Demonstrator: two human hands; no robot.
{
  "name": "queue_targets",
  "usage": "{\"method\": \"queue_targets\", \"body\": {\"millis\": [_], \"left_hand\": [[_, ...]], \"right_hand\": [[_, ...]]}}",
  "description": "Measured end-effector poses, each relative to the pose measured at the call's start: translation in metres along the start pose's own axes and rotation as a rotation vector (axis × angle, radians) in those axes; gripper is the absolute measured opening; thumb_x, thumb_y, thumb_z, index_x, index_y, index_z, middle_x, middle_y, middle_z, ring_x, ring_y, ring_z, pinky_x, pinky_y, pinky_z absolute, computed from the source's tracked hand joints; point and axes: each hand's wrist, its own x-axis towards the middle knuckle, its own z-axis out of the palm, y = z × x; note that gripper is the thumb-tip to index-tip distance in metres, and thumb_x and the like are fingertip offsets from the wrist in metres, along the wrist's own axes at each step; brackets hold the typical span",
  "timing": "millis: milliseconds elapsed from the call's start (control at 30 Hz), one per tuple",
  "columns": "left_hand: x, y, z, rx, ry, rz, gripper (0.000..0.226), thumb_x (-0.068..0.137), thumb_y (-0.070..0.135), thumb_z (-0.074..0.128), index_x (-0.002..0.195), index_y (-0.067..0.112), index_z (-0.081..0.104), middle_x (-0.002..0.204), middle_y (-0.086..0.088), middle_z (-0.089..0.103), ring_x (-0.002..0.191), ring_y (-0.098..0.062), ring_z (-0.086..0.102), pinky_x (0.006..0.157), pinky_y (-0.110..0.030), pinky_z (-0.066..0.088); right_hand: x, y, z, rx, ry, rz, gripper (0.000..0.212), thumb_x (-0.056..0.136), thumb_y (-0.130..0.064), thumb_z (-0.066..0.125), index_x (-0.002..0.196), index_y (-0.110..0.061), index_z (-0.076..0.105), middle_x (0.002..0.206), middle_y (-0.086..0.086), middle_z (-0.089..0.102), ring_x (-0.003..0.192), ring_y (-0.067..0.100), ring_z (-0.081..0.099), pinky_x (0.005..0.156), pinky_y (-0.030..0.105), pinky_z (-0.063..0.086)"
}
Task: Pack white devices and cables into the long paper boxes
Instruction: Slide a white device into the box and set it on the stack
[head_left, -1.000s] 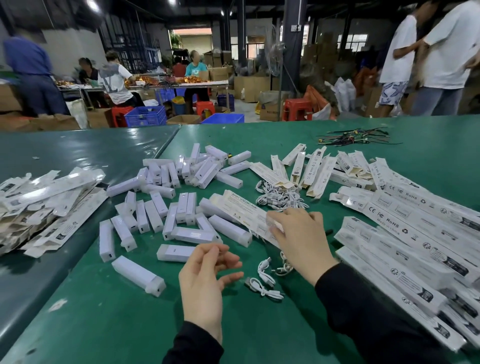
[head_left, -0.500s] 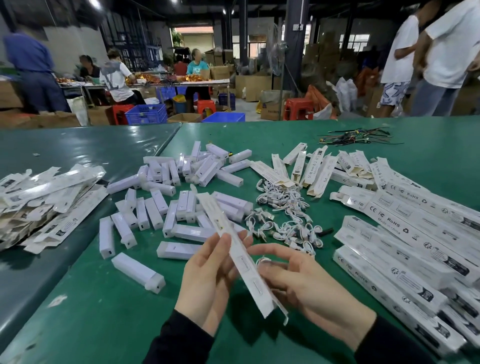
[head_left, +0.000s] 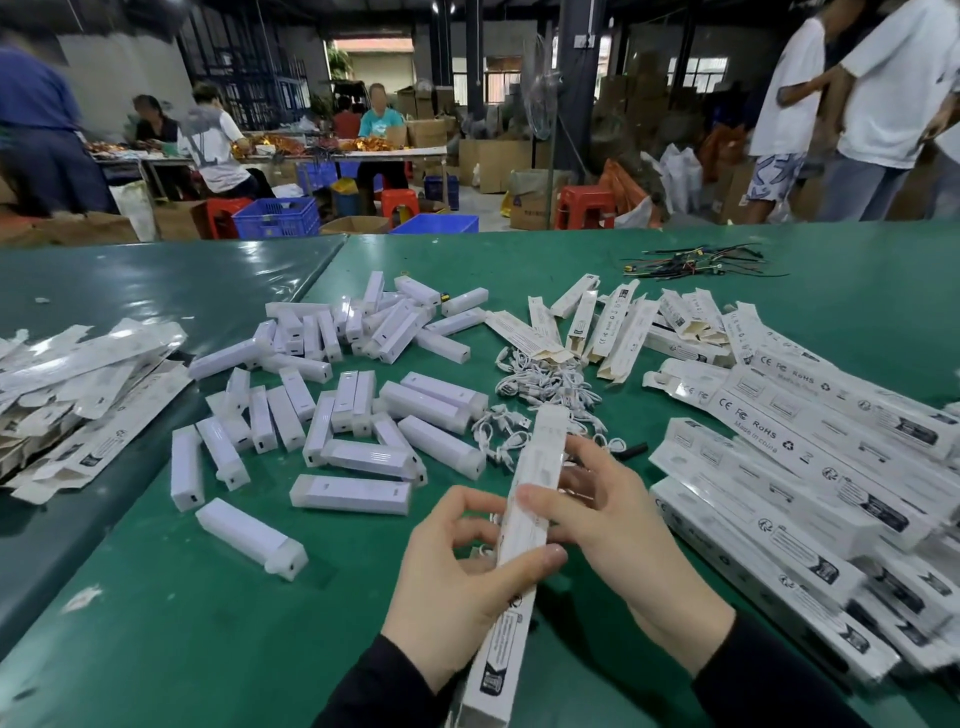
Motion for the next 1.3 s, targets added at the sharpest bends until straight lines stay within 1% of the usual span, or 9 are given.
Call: {"method": "queue_targets", "body": {"millis": [133, 300, 533, 733, 967, 1033, 1133, 1200, 1300], "left_hand": [[0.004, 0.001, -0.002, -0.145, -0.054, -0.04, 0.058, 0.069, 0.04, 0.083, 0.118, 0.028, 0.054, 0.081, -0.012, 0.071, 0.06, -0.024, 0.064, 0.063, -0.042, 0.055], [0.002, 0.0, -0.003, -0.055, -0.206, 0.029, 0.075, 0.06, 0.027, 0.083, 0.125, 0.044, 0.052, 0.095, -0.01, 0.075, 0.069, -0.023, 0.07, 0.057, -0.028, 0.055], [0.001, -0.003, 0.0, -0.176, -0.228, -0.067, 0.065, 0.073, 0.014, 0.072, 0.128, 0.035, 0.045, 0.1, -0.015, 0.073, 0.075, -0.038, 0.072, 0.055, -0.035, 0.057], [-0.002, 0.003, -0.001, -0.232, -0.329, -0.081, 0.062, 0.081, 0.026, 0.068, 0.123, 0.061, 0.039, 0.101, -0.015, 0.072, 0.08, -0.043, 0.071, 0.051, -0.037, 0.057], [-0.003, 0.008, -0.002, -0.272, -0.329, -0.063, 0.064, 0.076, 0.02, 0.07, 0.125, 0.049, 0.041, 0.09, -0.03, 0.068, 0.06, -0.03, 0.071, 0.044, -0.034, 0.055], [-0.002, 0.007, -0.003, -0.248, -0.319, -0.068, 0.052, 0.083, 0.025, 0.071, 0.12, 0.05, 0.044, 0.088, -0.031, 0.068, 0.058, -0.037, 0.069, 0.048, -0.04, 0.056], [0.002, 0.006, -0.005, -0.264, -0.243, -0.069, 0.041, 0.083, 0.031, 0.071, 0.116, 0.045, 0.053, 0.097, -0.031, 0.068, 0.076, -0.039, 0.066, 0.068, -0.052, 0.053], [0.004, 0.006, -0.007, -0.295, -0.222, -0.048, 0.04, 0.085, 0.032, 0.069, 0.121, 0.043, 0.055, 0.104, -0.027, 0.068, 0.082, -0.033, 0.066, 0.066, -0.042, 0.055], [0.002, 0.006, -0.006, -0.296, -0.248, -0.055, 0.062, 0.077, 0.031, 0.068, 0.131, 0.05, 0.045, 0.089, -0.021, 0.072, 0.065, -0.023, 0.069, 0.046, -0.026, 0.052]], "right_hand": [[-0.002, -0.003, -0.004, 0.039, -0.062, -0.046, 0.034, 0.086, 0.002, 0.068, 0.112, -0.02, 0.065, 0.101, -0.002, 0.076, 0.088, 0.016, 0.073, 0.079, 0.033, 0.06], [-0.005, -0.001, -0.001, -0.067, -0.05, -0.098, 0.025, 0.085, -0.006, 0.072, 0.099, -0.027, 0.072, 0.09, 0.005, 0.074, 0.079, 0.025, 0.07, 0.068, 0.031, 0.059], [-0.002, -0.001, -0.002, 0.008, -0.042, -0.04, 0.029, 0.094, -0.018, 0.06, 0.116, -0.037, 0.063, 0.088, -0.012, 0.073, 0.076, -0.002, 0.065, 0.061, 0.008, 0.045], [-0.006, -0.003, -0.003, 0.084, -0.014, -0.038, 0.016, 0.093, -0.015, 0.063, 0.105, -0.022, 0.069, 0.089, 0.004, 0.075, 0.067, 0.002, 0.065, 0.05, 0.016, 0.048], [-0.006, -0.003, -0.003, -0.012, -0.056, -0.098, 0.014, 0.09, -0.02, 0.067, 0.102, -0.027, 0.07, 0.087, 0.002, 0.076, 0.071, 0.013, 0.066, 0.062, 0.02, 0.051], [-0.006, -0.004, -0.004, -0.03, -0.06, -0.088, 0.016, 0.092, -0.019, 0.065, 0.099, -0.031, 0.072, 0.09, 0.002, 0.076, 0.078, 0.022, 0.068, 0.065, 0.024, 0.054], [-0.004, -0.006, -0.003, 0.085, -0.1, 0.05, 0.024, 0.095, -0.015, 0.058, 0.094, -0.034, 0.073, 0.09, 0.001, 0.077, 0.074, 0.014, 0.07, 0.06, 0.021, 0.055], [-0.002, -0.008, -0.003, 0.147, -0.148, 0.156, 0.025, 0.097, -0.016, 0.055, 0.095, -0.032, 0.074, 0.095, 0.003, 0.077, 0.079, 0.013, 0.071, 0.069, 0.025, 0.056], [-0.001, -0.008, -0.004, 0.084, -0.182, 0.165, 0.03, 0.099, -0.018, 0.053, 0.093, -0.035, 0.076, 0.097, -0.004, 0.077, 0.081, 0.012, 0.071, 0.079, 0.031, 0.057]]}}
